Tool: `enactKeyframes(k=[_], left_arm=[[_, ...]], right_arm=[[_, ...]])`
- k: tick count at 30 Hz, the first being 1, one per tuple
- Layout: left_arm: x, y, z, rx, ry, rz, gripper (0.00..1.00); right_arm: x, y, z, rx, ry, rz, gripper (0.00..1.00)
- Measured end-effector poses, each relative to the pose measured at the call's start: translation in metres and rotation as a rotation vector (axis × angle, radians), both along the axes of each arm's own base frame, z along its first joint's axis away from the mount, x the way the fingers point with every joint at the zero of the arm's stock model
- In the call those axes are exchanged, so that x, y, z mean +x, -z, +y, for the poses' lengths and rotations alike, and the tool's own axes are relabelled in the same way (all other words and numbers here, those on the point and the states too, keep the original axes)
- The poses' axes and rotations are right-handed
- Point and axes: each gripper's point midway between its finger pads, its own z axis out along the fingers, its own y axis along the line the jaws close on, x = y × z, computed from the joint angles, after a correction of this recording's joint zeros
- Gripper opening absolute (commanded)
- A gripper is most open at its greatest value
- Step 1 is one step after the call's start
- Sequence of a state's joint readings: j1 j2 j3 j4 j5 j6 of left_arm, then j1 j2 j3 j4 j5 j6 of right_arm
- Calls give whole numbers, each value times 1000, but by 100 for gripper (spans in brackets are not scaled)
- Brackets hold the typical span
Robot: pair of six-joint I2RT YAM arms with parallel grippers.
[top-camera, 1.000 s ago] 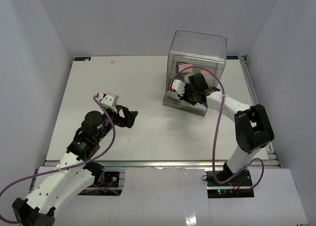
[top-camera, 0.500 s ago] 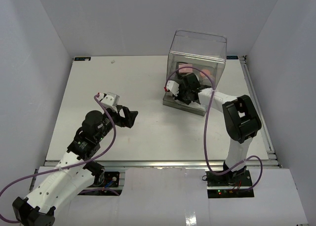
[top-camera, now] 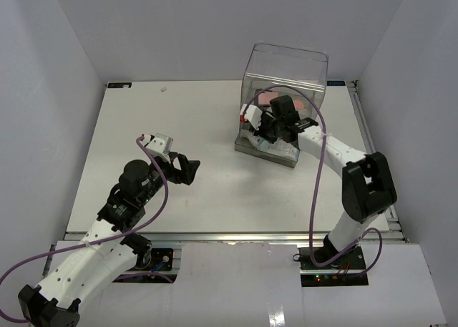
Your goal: Organize the makeup
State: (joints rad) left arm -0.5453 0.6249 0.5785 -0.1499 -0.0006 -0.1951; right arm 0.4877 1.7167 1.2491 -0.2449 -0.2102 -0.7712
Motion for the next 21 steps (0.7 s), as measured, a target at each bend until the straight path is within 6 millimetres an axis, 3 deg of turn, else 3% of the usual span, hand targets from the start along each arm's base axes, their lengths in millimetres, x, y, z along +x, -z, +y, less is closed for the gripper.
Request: enactKeyframes(k=[4, 6, 8, 11, 16, 18, 21], left_arm=[[0, -1, 0, -1, 0, -2, 94], [-1, -1, 0, -3, 0, -4, 94], [-1, -3, 1, -6, 0, -9, 94], [-2, -7, 3, -12, -7, -22, 94], [-4, -15, 8, -27, -27, -50, 94], [-4, -16, 10, -30, -35, -57, 94], [-4, -16, 11, -29, -43, -57, 94]], right_arm=[[-9, -62, 1, 81, -13, -112, 28], [-18, -82, 1, 112, -34, -135, 28], [-32, -86, 4, 113, -112, -122, 28], [-59, -58, 4, 63, -219, -28, 27], [-104, 33, -16, -86, -279, 189, 26], [-113, 58, -25, -139, -271, 250, 26], [-106, 76, -32, -196, -239, 253, 26]])
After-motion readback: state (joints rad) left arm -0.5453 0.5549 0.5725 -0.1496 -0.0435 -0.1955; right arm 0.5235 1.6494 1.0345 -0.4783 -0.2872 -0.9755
